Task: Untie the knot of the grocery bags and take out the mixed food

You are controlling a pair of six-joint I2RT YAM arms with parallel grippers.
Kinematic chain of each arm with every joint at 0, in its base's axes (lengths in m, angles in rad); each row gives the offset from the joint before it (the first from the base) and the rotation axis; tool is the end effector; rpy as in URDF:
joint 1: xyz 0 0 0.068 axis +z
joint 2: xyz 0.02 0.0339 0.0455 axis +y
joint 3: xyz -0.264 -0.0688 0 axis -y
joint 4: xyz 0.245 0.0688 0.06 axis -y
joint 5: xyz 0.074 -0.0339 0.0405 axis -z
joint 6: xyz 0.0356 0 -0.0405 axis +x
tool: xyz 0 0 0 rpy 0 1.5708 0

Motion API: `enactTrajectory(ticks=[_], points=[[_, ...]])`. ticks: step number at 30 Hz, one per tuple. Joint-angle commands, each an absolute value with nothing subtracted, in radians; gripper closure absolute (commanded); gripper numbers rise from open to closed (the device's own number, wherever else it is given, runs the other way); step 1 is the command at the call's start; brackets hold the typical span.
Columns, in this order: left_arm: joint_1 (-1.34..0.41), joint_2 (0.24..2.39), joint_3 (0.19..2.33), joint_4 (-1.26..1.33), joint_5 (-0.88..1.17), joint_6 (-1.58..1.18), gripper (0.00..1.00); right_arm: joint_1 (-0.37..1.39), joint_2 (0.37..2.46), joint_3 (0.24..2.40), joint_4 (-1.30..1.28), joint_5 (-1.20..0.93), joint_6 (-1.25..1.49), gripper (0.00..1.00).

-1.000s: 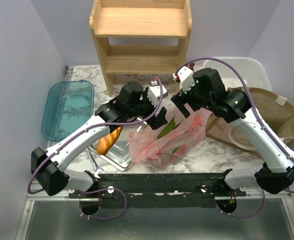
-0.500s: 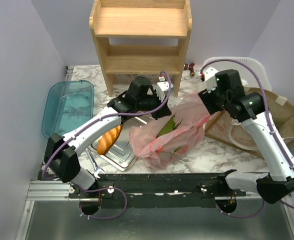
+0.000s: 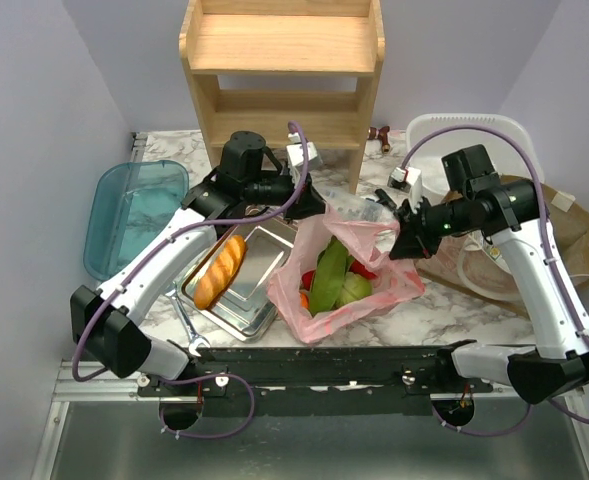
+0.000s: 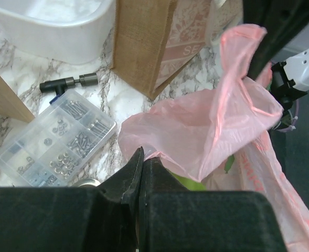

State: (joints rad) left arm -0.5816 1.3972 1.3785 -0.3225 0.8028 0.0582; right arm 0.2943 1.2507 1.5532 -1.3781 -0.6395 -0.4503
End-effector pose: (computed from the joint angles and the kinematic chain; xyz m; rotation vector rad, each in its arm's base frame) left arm 0.2479 -0.1936 0.3959 1.1236 1.6040 -1.1118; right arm 0.1868 0.0788 0.4041 -1.1037 2.2513 0.7756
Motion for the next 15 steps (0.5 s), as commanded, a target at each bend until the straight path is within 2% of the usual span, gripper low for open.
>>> enactTrajectory(ticks=[1, 2, 5, 6, 8, 9, 12, 14, 15], points=[[-0.576, 1.442, 1.417, -0.295, 0.844, 0.074, 1.0, 0.293, 1.275, 1.469, -1.348, -0.692, -0.372, 0.94], [-0.58, 1.445, 1.416, -0.304, 0.844, 0.086, 1.0, 0.292, 1.285, 1.446, -1.308, -0.565, -0.344, 0.91], [-0.586, 1.449, 1.417, -0.329, 0.864, 0.103, 1.0, 0.291, 1.305, 1.452, -1.222, -0.306, -0.302, 0.67], [-0.589, 1.447, 1.417, -0.331, 0.872, 0.103, 1.0, 0.292, 1.298, 1.471, -1.181, -0.257, -0.283, 0.5], [-0.59, 1.443, 1.412, -0.323, 0.897, 0.095, 1.0, 0.292, 1.27, 1.492, -1.087, -0.15, -0.266, 0.29], [-0.59, 1.442, 1.411, -0.314, 0.91, 0.088, 1.0, 0.292, 1.262, 1.505, -1.047, -0.084, -0.263, 0.25], [-0.592, 1.448, 1.417, -0.303, 0.945, 0.059, 1.0, 0.292, 1.282, 1.547, -0.986, 0.064, -0.281, 0.23], [-0.592, 1.462, 1.432, -0.297, 0.929, 0.013, 1.0, 0.291, 1.312, 1.616, -1.022, 0.03, -0.291, 0.22], [-0.592, 1.474, 1.443, -0.302, 0.905, -0.019, 1.0, 0.292, 1.322, 1.677, -1.067, -0.055, -0.298, 0.22]])
